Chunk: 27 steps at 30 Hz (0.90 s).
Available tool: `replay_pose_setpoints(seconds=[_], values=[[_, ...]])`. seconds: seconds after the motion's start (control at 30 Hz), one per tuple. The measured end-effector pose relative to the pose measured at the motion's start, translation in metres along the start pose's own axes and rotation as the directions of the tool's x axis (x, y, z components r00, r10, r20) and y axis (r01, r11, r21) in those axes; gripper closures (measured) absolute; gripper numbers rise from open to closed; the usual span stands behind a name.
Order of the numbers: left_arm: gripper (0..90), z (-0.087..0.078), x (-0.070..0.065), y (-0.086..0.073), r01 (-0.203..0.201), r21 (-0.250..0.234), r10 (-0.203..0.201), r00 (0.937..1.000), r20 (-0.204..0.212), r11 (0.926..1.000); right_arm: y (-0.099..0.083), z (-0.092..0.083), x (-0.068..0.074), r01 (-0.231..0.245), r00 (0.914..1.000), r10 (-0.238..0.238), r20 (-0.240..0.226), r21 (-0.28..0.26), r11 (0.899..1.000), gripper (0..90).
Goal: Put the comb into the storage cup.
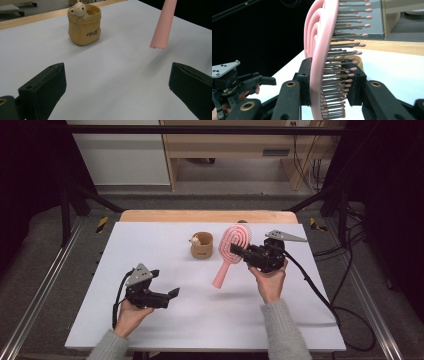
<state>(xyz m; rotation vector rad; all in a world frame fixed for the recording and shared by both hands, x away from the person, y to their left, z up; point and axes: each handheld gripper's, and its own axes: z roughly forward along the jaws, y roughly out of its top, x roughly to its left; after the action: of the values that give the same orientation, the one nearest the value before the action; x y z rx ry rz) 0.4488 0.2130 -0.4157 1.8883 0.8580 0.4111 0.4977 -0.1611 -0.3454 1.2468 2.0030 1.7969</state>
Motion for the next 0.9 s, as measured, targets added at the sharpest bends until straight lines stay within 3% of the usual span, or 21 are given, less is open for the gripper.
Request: replay_pose_setpoints(seconds=[0.37, 0.9], values=[[1.2, -0.016, 0.021, -0.022, 0.009, -0.018, -0.010, 0.9990, -0.044, 0.9998, 0.005, 0.001, 0.000, 0.004, 0.9999, -0.004, 0.014, -0.005, 1.000, 63.6], [1.3, -0.032, 0.040, -0.050, 0.023, 0.008, -0.022, 0.9963, -0.083, 0.9997, 0.016, -0.002, 0.002, 0.032, 0.9989, -0.032, 0.035, -0.016, 0.999, 63.6]])
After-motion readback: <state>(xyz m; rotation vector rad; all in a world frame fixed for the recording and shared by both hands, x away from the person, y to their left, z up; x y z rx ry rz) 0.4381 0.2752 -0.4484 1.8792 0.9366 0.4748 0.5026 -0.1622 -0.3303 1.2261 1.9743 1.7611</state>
